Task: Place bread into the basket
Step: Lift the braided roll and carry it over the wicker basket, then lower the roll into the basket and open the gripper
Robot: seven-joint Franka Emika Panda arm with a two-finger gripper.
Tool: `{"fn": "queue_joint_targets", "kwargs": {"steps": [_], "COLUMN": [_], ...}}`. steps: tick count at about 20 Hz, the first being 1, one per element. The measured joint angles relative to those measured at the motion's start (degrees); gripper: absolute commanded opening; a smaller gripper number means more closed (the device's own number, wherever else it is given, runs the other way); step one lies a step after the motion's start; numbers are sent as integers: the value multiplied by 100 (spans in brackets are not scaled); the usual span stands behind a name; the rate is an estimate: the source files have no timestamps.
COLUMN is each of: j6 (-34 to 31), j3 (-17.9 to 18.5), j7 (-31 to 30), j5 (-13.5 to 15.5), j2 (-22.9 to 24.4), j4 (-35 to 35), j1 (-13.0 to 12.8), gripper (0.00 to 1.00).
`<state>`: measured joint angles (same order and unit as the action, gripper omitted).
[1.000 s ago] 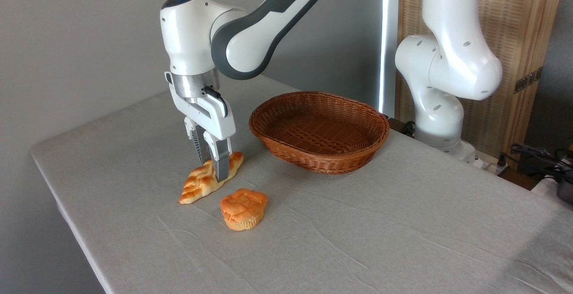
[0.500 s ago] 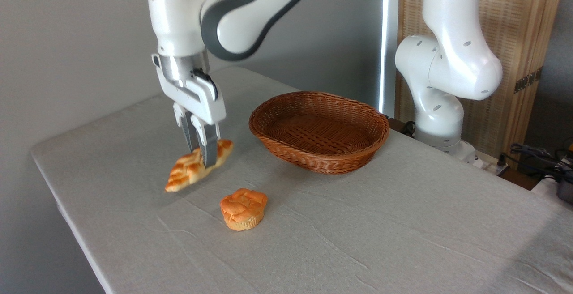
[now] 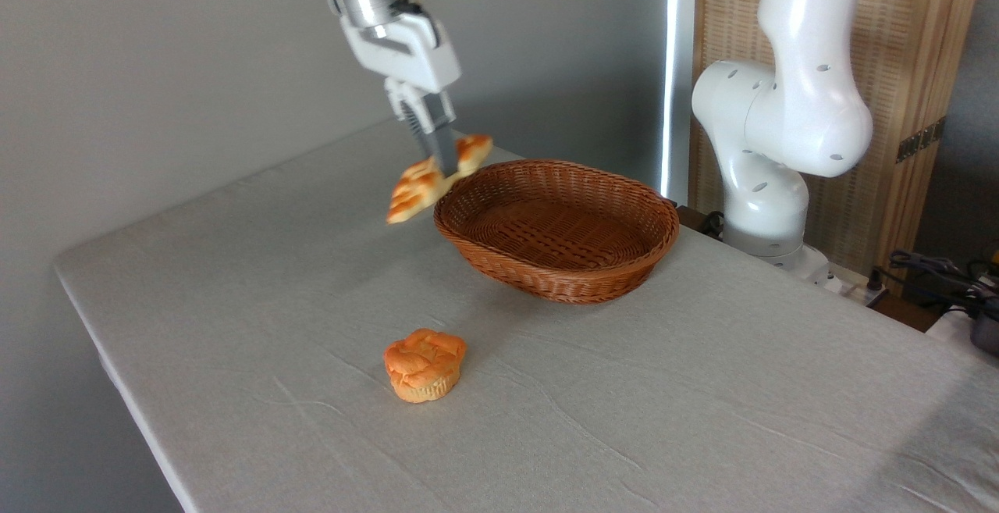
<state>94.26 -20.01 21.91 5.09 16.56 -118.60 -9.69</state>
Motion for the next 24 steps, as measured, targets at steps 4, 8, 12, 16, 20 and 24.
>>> {"fn": "queue_joint_targets", "kwargs": {"steps": [4, 8, 12, 16, 20, 24], "j6": [-257, -122, 113, 193, 31, -283], "j3": [-7, -23, -26, -112, -139, -118], "j7": [48, 50, 50, 50, 50, 50], "j5": [197, 354, 400, 422, 424, 424], "j2": [603, 498, 342, 339, 340, 347], "j4": [-825, -1271, -1273, -1264, -1156, -951], "j1": [-320, -419, -419, -425, -425, -410], "gripper": [100, 100, 100, 100, 100, 100]}}
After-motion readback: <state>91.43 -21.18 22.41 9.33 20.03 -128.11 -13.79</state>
